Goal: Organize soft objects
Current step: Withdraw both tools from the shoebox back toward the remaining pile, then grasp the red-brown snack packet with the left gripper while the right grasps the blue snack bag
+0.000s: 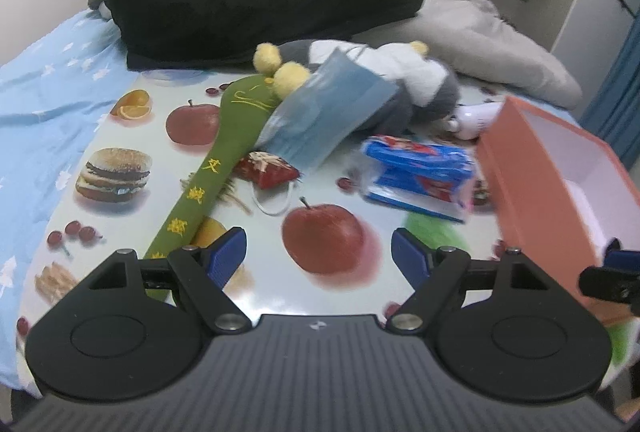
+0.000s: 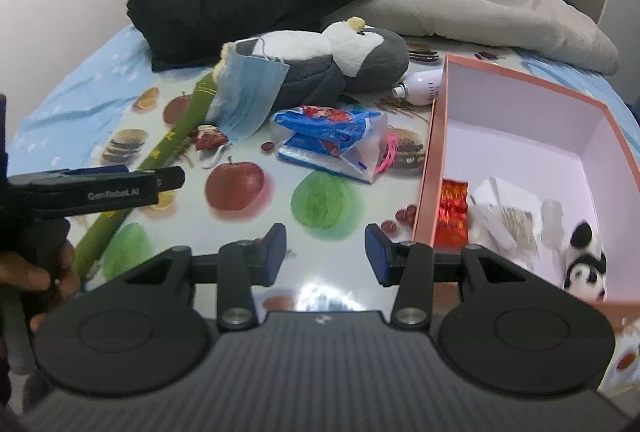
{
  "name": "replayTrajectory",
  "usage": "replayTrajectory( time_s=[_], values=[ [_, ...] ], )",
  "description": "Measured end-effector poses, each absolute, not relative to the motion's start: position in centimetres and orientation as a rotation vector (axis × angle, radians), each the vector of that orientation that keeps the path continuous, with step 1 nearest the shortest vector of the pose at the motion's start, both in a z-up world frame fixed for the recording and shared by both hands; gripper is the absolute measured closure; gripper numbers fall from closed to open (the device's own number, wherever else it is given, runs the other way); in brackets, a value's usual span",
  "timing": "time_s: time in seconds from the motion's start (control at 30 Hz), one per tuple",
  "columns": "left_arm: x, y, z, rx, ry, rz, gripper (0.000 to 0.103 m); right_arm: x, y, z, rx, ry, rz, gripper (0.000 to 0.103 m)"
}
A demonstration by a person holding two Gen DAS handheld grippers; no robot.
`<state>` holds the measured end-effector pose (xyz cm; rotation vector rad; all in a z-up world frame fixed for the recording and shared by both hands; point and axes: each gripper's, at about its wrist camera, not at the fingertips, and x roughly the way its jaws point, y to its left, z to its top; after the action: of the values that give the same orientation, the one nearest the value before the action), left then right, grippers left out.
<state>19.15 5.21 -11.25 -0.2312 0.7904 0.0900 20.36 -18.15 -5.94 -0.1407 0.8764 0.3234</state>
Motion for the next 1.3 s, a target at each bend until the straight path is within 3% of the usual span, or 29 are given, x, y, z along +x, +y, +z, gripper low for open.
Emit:
replayTrajectory(
  time_s=[0.67,1.03,1.13,1.2,1.3],
  values=[
    [31.3,7.6,-18.7,-0.272,0.854,0.189,0.022,35.6,-14.5,-14.4,-0.176,0.987,0.233,0.057],
    [32.9,8.7,-20.3,-0.366,0.869,0.341,0.038,38.0,-14.0,-17.5,-0.131,1.024,0.228,0.058],
    [33.1,8.7,-20.3,-0.381,0.858,0.358,0.047,38.1,-14.0,-17.6,-0.134,1.021,0.222,0.068],
    [33.2,8.7,-20.2,-0.386,0.856,0.355,0.049,38.0,-14.1,-17.5,-0.123,1.022,0.226,0.084],
    [32.9,8.7,-20.0,-0.39,0.853,0.339,0.054,37.7,-14.2,-17.1,-0.126,1.007,0.223,0.092]
  ],
)
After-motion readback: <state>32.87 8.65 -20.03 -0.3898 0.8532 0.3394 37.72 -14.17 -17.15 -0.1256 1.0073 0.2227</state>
